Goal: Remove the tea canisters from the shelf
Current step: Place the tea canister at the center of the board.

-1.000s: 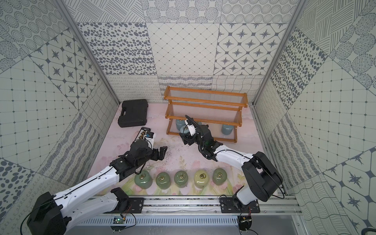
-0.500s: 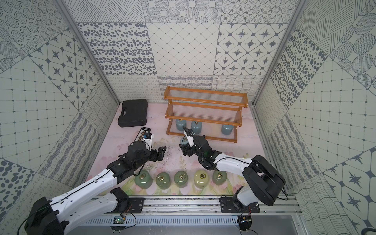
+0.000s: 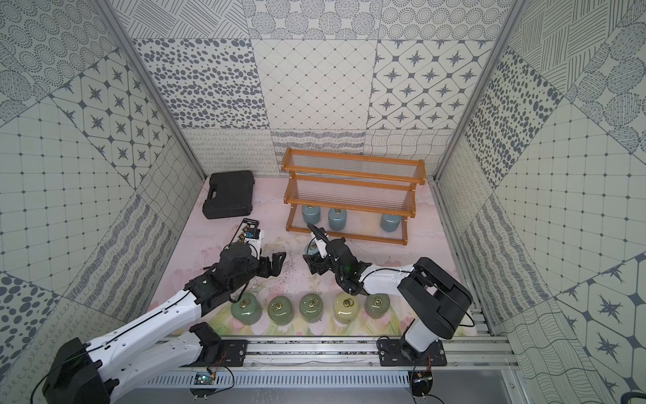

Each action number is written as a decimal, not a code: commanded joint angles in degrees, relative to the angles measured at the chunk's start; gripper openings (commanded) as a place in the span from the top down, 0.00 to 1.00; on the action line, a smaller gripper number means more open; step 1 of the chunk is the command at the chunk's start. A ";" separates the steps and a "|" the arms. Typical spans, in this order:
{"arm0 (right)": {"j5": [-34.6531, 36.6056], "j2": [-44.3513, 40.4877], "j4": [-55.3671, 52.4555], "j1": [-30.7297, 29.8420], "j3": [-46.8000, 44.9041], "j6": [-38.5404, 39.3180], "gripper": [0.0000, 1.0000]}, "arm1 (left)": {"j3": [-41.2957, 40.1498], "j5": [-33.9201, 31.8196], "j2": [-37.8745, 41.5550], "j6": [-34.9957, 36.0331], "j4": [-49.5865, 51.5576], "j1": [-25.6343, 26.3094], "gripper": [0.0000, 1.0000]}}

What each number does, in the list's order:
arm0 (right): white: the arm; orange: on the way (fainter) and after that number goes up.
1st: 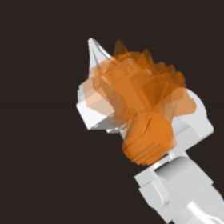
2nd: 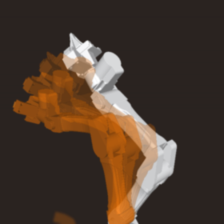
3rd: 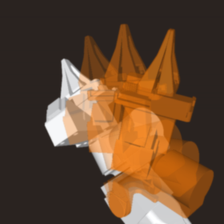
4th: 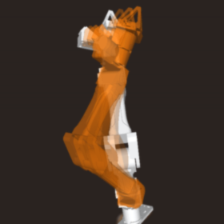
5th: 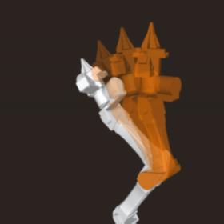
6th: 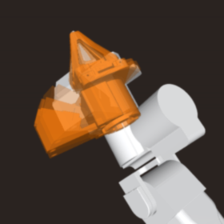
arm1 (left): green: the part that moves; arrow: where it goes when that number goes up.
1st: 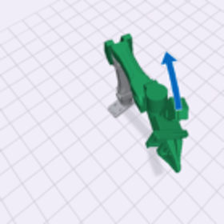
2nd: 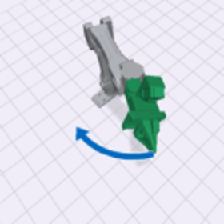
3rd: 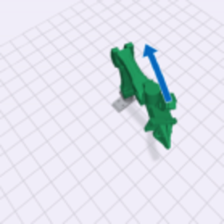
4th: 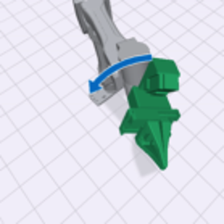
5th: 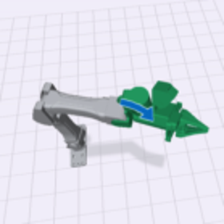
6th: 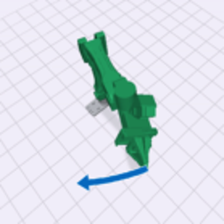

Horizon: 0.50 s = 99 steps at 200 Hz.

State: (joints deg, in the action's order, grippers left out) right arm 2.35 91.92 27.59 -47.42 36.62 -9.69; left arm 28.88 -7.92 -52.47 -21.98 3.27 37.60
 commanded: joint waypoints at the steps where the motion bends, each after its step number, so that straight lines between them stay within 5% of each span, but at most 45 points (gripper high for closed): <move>1: -0.91 0.72 10.50 -0.63 0.73 -1.27 0.30 | 0.69 0.75 -0.62 -0.43 -0.36 -0.17 0.00; 99: -1.15 6.16 12.88 -1.31 0.49 -2.17 0.28 | 0.42 0.71 -1.54 -1.05 -0.51 -0.17 0.00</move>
State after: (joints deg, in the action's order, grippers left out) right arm 1.74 96.84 34.59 -48.01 36.62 -10.61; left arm 28.93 -7.88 -53.98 -22.48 3.27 37.60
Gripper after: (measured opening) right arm 0.854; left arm 0.999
